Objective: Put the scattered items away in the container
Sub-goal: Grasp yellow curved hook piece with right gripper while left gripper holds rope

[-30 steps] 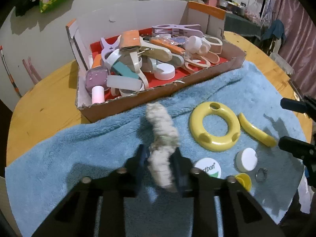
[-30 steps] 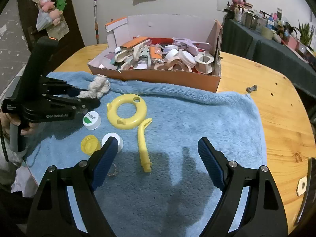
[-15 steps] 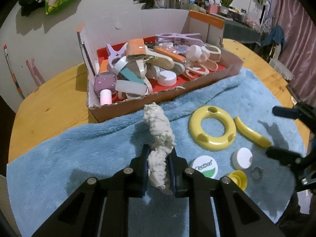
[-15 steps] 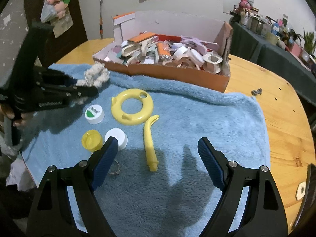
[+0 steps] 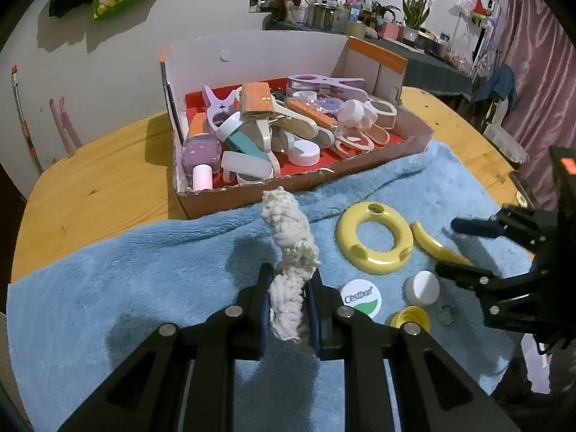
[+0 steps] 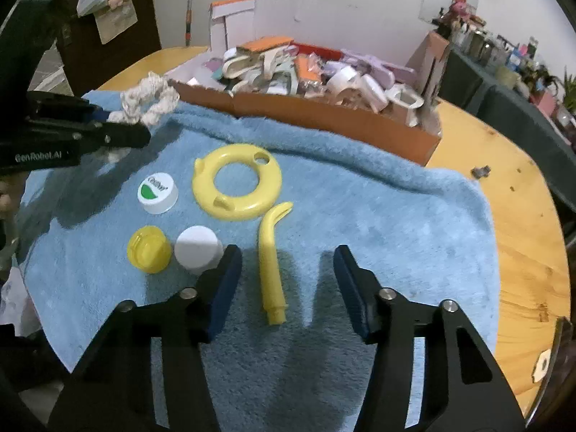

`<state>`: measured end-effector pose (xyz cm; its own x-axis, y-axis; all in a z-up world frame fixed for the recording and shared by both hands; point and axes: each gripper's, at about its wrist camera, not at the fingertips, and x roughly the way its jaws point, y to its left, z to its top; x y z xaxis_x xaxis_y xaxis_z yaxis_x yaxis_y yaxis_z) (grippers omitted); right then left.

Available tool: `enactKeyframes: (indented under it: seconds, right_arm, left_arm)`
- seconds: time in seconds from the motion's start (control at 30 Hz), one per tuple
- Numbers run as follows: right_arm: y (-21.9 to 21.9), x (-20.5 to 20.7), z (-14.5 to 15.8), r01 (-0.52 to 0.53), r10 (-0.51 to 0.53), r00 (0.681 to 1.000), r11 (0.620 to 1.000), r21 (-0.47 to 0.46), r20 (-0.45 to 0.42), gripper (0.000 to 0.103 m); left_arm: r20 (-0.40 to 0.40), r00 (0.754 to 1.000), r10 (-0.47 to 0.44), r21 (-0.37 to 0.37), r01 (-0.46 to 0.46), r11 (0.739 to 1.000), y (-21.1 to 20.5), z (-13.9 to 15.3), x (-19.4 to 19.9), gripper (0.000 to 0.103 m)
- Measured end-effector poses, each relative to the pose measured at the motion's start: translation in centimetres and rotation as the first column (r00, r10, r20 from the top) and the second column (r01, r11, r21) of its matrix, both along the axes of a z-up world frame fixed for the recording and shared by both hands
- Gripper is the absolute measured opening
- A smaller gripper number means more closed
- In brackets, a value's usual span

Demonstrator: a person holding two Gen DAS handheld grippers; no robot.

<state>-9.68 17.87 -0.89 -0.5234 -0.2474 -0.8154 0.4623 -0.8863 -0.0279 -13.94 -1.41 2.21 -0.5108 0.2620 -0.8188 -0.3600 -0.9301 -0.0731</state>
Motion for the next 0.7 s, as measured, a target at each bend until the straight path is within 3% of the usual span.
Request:
enactKeyframes:
  seconds: [0.1, 0.27, 0.33, 0.47, 0.7]
  right_arm:
    - [-0.09, -0.07, -0.49, -0.008, 0.008, 1.0, 1.0, 0.014, 0.012, 0.036]
    - [-0.35, 0.24, -0.47, -0.027, 0.027, 1.0, 0.999, 0.017, 0.004, 0.029]
    - [-0.6, 0.44, -0.48, -0.04, 0.04, 0.999, 0.999, 0.017, 0.003, 0.019]
    - [-0.76, 0.61, -0.48, -0.049, 0.049, 0.999, 0.999, 0.016, -0.001, 0.011]
    - [-0.42, 0.51, 0.03, -0.033, 0.033, 0.999, 0.999, 0.001, -0.022, 0.01]
  left_arm:
    - [-0.003, 1.0, 0.013, 0.004, -0.013, 1.0, -0.26, 0.2, -0.04, 0.019]
    - [0.002, 1.0, 0.019, 0.021, -0.019, 1.0, -0.59, 0.27, 0.03, 0.019]
    - [0.005, 1.0, 0.022, 0.023, -0.022, 0.999, -0.6, 0.28, -0.02, 0.019]
    - [0.003, 1.0, 0.026, 0.027, -0.026, 0.999, -0.71, 0.45, 0.04, 0.019]
    - [-0.005, 1.0, 0.031, 0.038, -0.031, 0.999, -0.75, 0.97, 0.03, 0.019]
